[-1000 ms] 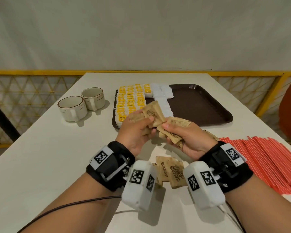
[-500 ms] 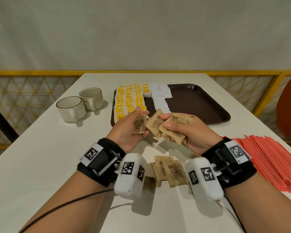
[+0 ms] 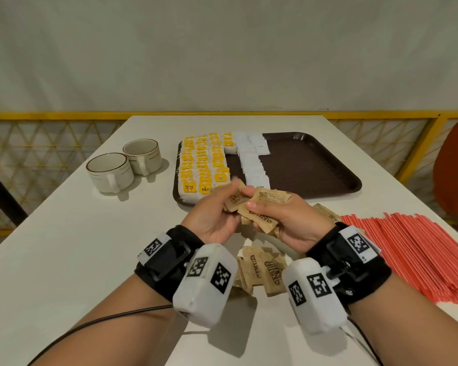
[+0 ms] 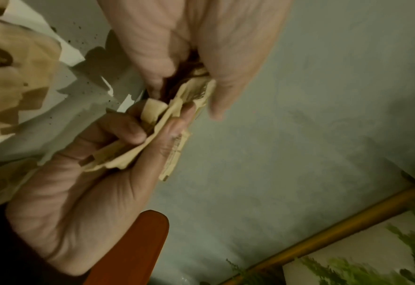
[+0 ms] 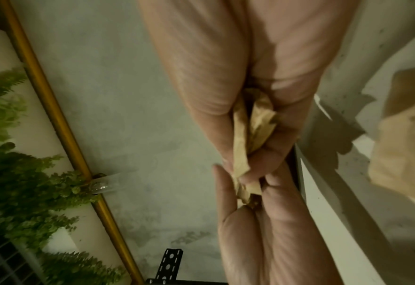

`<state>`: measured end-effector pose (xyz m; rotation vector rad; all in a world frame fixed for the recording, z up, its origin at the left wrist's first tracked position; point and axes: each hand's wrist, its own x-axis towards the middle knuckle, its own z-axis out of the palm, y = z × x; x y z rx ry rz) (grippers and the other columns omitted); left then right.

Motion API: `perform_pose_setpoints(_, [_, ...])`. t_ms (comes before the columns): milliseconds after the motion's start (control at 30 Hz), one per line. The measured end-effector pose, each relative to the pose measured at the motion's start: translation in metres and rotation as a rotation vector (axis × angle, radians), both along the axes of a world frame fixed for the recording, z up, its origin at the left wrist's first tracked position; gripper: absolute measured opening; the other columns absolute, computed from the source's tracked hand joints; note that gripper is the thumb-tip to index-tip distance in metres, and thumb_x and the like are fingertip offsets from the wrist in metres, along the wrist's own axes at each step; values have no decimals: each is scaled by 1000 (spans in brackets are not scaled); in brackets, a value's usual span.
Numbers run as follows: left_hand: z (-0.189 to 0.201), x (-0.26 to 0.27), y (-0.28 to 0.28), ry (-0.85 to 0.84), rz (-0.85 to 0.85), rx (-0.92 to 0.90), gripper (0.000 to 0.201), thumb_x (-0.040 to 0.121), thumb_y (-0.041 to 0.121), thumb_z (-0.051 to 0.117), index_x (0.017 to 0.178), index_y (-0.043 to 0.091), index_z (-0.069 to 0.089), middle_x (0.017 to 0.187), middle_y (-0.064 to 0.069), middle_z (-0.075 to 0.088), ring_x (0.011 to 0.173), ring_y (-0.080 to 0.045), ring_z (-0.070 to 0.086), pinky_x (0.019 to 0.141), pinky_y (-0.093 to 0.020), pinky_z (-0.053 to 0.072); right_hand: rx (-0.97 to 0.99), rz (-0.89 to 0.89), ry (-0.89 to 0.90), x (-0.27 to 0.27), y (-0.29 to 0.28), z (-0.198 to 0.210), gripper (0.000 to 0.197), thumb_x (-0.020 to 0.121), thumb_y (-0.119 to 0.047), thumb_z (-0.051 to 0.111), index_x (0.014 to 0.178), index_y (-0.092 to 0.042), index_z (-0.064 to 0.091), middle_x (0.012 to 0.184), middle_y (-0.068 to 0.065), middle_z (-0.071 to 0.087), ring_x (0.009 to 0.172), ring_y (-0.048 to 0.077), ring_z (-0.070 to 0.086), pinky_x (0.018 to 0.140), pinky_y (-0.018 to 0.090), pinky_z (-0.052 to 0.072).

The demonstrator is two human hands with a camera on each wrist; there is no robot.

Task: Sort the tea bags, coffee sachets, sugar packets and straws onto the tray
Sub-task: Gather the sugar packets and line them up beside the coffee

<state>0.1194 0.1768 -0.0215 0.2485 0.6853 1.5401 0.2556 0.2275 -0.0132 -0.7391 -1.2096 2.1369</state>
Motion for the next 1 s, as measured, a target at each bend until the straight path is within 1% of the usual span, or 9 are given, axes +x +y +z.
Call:
perform_pose_setpoints(67, [0,1,0,79,21,-38,33,98,11,43,89,-7,69,113,-28,61,105,-34,61,97,-45,44,23,22,0,0,-2,0,32,85,7,58,116,4,60,97,19,68,66,17,69,51,23,55])
perform_pose_setpoints(167, [2,-4,-1,30,95,-45,26,99,4,37,119,1,54,95,-23,67,91,-33,66,88,-45,50,22,33,35,0,-1,3,31,88,8,53,119,6,58,102,21,67,68,18,69,54,23,56])
perform_pose_setpoints(267, [1,-11,-1,-11,177,-40,31,95,-1,40,124,6,48,102,-17,65,91,-29,65,91,-46,50,-53,-10,79,3,6,6,27,90,11,46,111,2,61,103,24,65,76,24,69,64,31,60])
perform_pose_setpoints(333, [2,-13,-2,36,169,-76,25,91,-1,49,114,7,55,94,-12,62,85,-22,63,83,-38,55,-118,-27,110,4,9,6,28,91,11,41,108,-1,60,105,28,63,86,31,66,74,38,58])
perform_pose_setpoints(433, [3,-11,-5,193,76,-135,8,86,7,63,93,11,60,76,-6,60,66,-14,58,58,-25,55,-174,-42,130,3,12,4,28,92,9,39,109,-3,57,114,30,60,96,35,63,81,42,54])
perform_pose_setpoints(600, [-5,-3,-5,454,44,-114,24,82,10,70,103,10,60,86,-12,66,67,-16,59,52,-24,52,-232,-53,147,4,16,1,24,94,9,39,109,-5,53,116,32,57,92,35,63,74,42,57])
perform_pose_setpoints(733, [-3,4,-10,610,-25,-77,17,82,0,68,91,14,62,83,-12,68,69,-19,60,57,-24,52,-198,-40,156,3,16,0,26,94,8,41,116,-2,51,128,36,51,108,41,59,87,46,53])
perform_pose_setpoints(833, [-2,4,-9,628,40,-64,24,85,-7,62,100,11,56,94,-20,67,77,-26,61,57,-26,52,-181,27,187,3,13,1,36,94,4,41,129,6,48,124,31,57,100,35,66,77,40,59])
perform_pose_setpoints(1000, [7,-12,-10,566,141,-70,29,86,-6,60,109,11,55,97,-20,70,74,-24,63,55,-26,53,-175,-15,134,4,15,2,46,83,-3,56,129,-1,53,123,24,60,89,26,65,61,29,57])
